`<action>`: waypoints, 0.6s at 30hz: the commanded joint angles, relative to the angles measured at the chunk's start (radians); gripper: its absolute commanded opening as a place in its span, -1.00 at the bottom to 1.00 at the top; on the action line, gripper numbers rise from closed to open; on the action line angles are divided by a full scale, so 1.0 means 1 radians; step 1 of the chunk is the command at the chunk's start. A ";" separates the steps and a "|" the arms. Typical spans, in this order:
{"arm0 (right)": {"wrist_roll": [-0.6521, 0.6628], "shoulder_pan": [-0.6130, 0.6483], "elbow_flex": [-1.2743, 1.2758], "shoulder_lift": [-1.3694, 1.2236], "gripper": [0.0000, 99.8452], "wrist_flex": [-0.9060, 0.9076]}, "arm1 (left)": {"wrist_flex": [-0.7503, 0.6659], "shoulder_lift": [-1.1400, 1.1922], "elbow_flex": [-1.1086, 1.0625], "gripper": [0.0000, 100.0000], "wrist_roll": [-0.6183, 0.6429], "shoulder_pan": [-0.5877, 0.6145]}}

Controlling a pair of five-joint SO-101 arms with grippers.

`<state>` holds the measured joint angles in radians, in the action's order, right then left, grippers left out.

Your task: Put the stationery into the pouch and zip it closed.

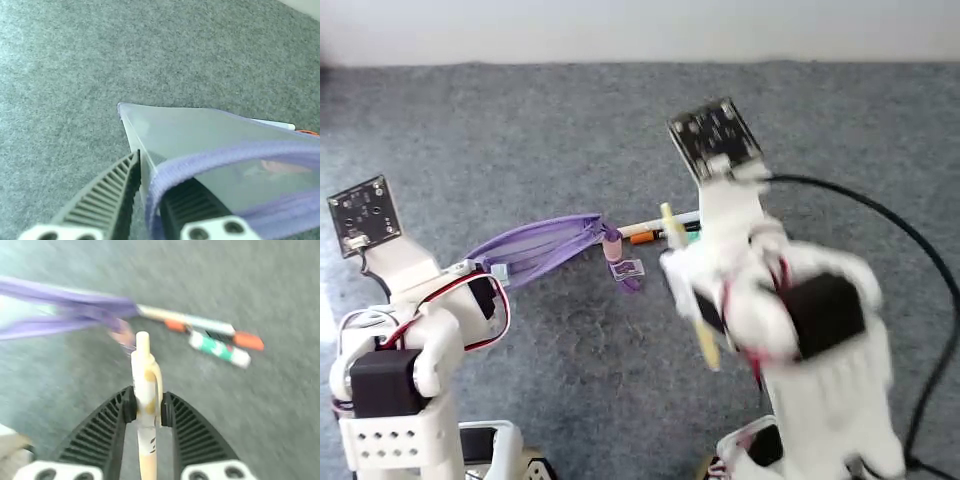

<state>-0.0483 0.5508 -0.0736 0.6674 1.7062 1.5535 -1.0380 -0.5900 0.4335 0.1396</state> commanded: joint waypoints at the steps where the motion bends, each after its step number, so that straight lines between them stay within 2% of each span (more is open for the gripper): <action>1: -0.087 0.130 -0.015 0.125 -0.98 -0.130 | -0.014 0.018 -0.001 -0.97 0.012 0.002; 7: -0.172 0.229 0.009 0.166 -0.98 -0.424 | -0.012 0.018 -0.001 -0.97 0.012 0.002; 12: -0.169 0.282 0.031 0.160 -0.98 -0.668 | -0.009 0.018 -0.001 -0.97 0.012 0.003; 18: -0.166 0.289 0.167 0.140 -0.98 -0.814 | -0.009 0.018 -0.001 -0.97 0.012 0.008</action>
<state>-0.2094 0.8332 0.0491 0.8163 0.9651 1.5535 -1.0380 -0.5900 0.4335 0.1396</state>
